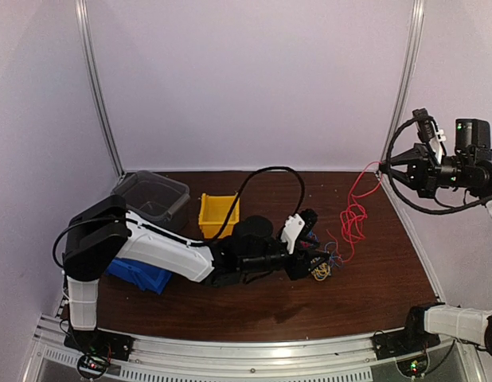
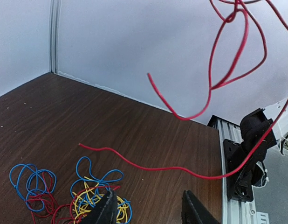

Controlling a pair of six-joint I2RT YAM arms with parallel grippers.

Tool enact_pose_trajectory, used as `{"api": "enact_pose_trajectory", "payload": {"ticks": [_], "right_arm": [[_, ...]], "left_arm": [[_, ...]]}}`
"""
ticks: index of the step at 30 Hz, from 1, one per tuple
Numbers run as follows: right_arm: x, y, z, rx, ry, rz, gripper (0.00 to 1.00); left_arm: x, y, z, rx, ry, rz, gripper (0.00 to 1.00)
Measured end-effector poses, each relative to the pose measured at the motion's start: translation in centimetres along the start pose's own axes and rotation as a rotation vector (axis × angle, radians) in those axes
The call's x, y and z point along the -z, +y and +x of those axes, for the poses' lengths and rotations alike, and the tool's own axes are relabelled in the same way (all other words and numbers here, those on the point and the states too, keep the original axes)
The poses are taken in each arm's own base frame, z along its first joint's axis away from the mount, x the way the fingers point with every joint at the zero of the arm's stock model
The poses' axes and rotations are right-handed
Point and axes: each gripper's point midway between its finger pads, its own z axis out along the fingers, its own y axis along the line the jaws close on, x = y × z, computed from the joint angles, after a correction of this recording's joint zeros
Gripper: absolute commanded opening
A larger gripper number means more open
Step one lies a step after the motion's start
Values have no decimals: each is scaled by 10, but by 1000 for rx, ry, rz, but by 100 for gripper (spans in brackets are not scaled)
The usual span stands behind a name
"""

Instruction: Untangle the cables

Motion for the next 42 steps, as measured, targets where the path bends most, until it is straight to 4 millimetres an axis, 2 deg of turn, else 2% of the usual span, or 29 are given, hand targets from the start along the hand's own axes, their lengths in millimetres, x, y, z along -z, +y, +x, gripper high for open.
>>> {"api": "enact_pose_trajectory", "payload": {"ticks": [2, 4, 9, 13, 16, 19, 21, 23, 26, 27, 32, 33, 34, 35, 36, 38, 42], "right_arm": [[0, -2, 2, -3, 3, 5, 0], [0, -2, 2, 2, 2, 8, 0], [0, -1, 1, 10, 2, 15, 0], [2, 2, -1, 14, -2, 16, 0], [1, 1, 0, 9, -2, 16, 0], [0, -1, 5, -6, 0, 16, 0], [-1, -3, 8, -19, 2, 17, 0], [-1, -4, 9, -23, 4, 21, 0], [0, -3, 8, -19, 3, 24, 0], [0, -2, 8, -19, 3, 24, 0], [0, -1, 5, -19, -6, 25, 0], [1, -1, 4, -18, -7, 26, 0], [1, -1, 4, -21, -7, 26, 0], [1, -1, 4, -24, -7, 26, 0], [1, -1, 4, -25, -8, 26, 0], [1, -1, 3, -26, -8, 26, 0], [1, -1, 3, -26, -10, 26, 0]], "left_arm": [[4, 3, 1, 28, 7, -20, 56], [4, 5, -3, 58, -4, -35, 57], [1, 11, -20, 181, -37, -36, 51], [2, 23, -36, 262, -101, -1, 52], [-4, 29, -38, 290, -120, 30, 55], [-15, 26, -37, 311, -124, 75, 53], [-22, 22, -38, 326, -132, 106, 47], [-26, 19, -39, 341, -136, 132, 27], [-33, 14, -44, 364, -160, 176, 4], [-35, 13, -44, 372, -162, 187, 0], [-34, 9, -48, 387, -181, 215, 0], [-33, 8, -50, 387, -189, 220, 12], [-33, 8, -52, 389, -194, 224, 28], [-32, 8, -52, 390, -198, 226, 39], [-32, 8, -53, 389, -200, 226, 46], [-32, 8, -53, 396, -201, 224, 51], [-33, 9, -54, 408, -202, 221, 51]]}}
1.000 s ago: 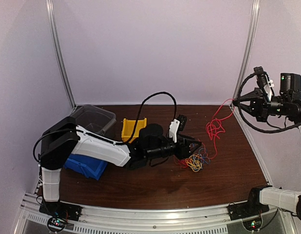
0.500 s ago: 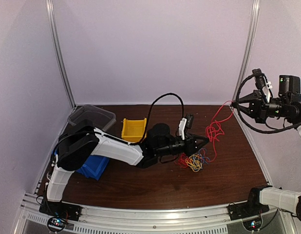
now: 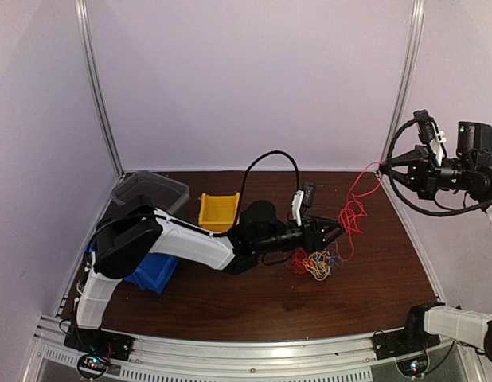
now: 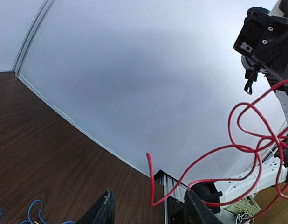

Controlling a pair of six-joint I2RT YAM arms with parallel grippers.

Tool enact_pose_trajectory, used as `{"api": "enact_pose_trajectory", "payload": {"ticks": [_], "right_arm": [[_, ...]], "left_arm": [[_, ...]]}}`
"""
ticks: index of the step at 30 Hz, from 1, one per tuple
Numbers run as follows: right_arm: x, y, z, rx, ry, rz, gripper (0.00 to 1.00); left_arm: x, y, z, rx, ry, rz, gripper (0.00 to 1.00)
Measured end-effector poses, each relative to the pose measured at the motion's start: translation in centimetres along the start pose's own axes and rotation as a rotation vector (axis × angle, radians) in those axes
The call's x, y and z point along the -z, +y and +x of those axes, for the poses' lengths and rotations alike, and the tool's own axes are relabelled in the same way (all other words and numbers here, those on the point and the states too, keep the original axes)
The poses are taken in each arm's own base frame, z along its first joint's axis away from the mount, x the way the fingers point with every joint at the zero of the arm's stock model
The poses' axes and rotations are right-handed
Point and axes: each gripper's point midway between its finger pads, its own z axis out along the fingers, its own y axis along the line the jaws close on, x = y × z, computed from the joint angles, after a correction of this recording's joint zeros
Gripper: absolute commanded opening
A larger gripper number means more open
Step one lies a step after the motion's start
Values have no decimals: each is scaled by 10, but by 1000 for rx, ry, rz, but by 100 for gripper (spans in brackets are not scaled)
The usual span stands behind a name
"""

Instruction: Untangle the cables

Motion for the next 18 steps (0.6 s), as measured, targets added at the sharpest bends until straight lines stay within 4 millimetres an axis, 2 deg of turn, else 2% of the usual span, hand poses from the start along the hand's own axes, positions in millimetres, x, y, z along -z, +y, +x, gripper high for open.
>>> {"api": "enact_pose_trajectory", "payload": {"ticks": [2, 10, 15, 18], "right_arm": [[0, 0, 0, 0, 0, 0, 0], [1, 2, -1, 5, -2, 1, 0], [0, 1, -3, -4, -11, -1, 0], [0, -1, -5, -9, -18, 2, 0]], "left_arm": [[-2, -2, -2, 3, -3, 8, 48], [-9, -17, -13, 18, -35, 89, 1], [-5, -16, -9, 31, -30, 97, 0], [11, -6, 1, 44, -8, 53, 0]]}}
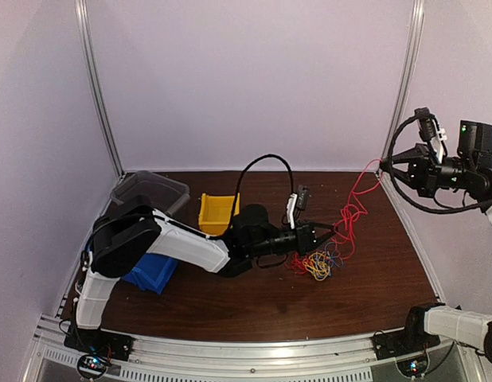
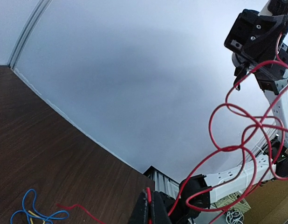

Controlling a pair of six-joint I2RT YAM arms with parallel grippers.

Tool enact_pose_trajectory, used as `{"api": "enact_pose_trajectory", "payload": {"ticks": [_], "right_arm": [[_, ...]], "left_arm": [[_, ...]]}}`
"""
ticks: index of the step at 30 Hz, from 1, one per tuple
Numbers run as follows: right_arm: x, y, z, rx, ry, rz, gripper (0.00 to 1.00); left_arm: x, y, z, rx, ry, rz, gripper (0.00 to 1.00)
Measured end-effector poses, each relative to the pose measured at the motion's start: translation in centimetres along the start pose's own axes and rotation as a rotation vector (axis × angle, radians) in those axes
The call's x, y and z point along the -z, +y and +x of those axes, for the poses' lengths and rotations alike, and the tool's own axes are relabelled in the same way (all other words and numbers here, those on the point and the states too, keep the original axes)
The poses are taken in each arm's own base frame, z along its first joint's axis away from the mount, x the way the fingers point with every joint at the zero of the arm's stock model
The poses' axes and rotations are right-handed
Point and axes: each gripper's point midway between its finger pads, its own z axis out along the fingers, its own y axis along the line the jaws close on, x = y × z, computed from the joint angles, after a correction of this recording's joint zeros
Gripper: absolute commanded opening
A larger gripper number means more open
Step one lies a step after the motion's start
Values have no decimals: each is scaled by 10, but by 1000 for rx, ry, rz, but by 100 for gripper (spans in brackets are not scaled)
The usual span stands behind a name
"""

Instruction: Untangle the cables

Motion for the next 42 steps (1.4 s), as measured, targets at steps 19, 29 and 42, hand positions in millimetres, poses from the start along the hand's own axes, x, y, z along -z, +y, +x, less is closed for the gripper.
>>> {"api": "enact_pose_trajectory", "payload": {"ticks": [19, 29, 42], "right_arm": [[-1, -127, 85, -144, 175, 467, 0], [19, -151, 96, -94, 247, 630, 0], [40, -188, 126, -175, 327, 753, 0]], "left_arm": [[215, -116, -236, -454, -312, -777, 0], [317, -93, -222, -538, -207, -1181, 0], [410, -145, -265, -557, -372, -1360, 0]]}}
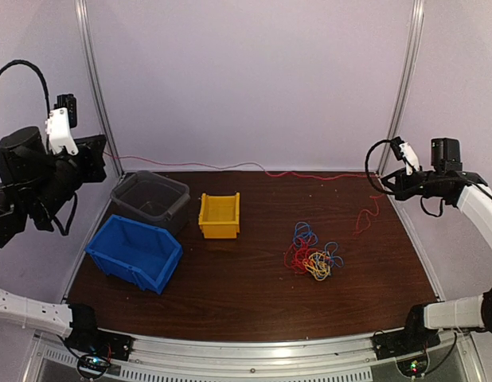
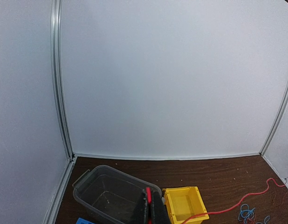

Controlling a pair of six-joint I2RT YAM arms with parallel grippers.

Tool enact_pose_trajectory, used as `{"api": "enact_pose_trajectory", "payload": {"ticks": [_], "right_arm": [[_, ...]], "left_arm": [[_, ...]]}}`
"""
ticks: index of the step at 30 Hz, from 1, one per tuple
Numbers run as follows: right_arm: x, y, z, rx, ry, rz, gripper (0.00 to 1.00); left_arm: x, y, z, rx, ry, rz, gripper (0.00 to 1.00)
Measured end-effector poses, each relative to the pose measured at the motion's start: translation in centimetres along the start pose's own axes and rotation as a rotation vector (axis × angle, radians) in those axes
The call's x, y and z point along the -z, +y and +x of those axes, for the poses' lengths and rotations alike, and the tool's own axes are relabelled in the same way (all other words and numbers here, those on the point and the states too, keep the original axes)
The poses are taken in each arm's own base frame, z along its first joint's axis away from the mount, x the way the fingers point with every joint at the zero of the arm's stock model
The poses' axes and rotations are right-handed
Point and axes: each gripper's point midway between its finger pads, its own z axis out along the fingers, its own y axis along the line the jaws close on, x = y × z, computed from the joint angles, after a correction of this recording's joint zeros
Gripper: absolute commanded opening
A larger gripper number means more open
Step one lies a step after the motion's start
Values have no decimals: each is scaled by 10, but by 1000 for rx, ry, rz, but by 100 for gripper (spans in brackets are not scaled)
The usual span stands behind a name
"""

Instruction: Untangle the cables

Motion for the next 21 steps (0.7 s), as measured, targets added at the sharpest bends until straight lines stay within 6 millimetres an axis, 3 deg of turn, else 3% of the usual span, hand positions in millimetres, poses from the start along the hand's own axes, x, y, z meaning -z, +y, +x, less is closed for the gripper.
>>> {"api": "enact_pose_trajectory", "payload": {"ticks": [7, 10, 11, 13, 16, 18, 21], "right_arm": [[-5, -8, 6, 10, 24, 19, 1], [-7, 0, 10, 57, 35, -30, 17], [-7, 7, 15, 80, 50, -72, 27], [-8, 19, 24, 101, 82, -144, 35], [-11, 34, 44, 113, 149, -250, 39], [-16, 37, 57, 92, 198, -288, 38], [-27, 29, 71, 56, 256, -272, 36]], "left_arm": [[13, 22, -34, 17, -48, -35, 0], [15, 20, -45, 22, -63, -11, 0], [15, 15, -45, 21, -62, 11, 0], [10, 1, -39, 15, -48, 51, 0], [-9, -40, 1, -22, 7, 140, 0], [-24, -68, 47, -88, 84, 180, 0], [-39, -92, 103, -180, 179, 210, 0]]}}
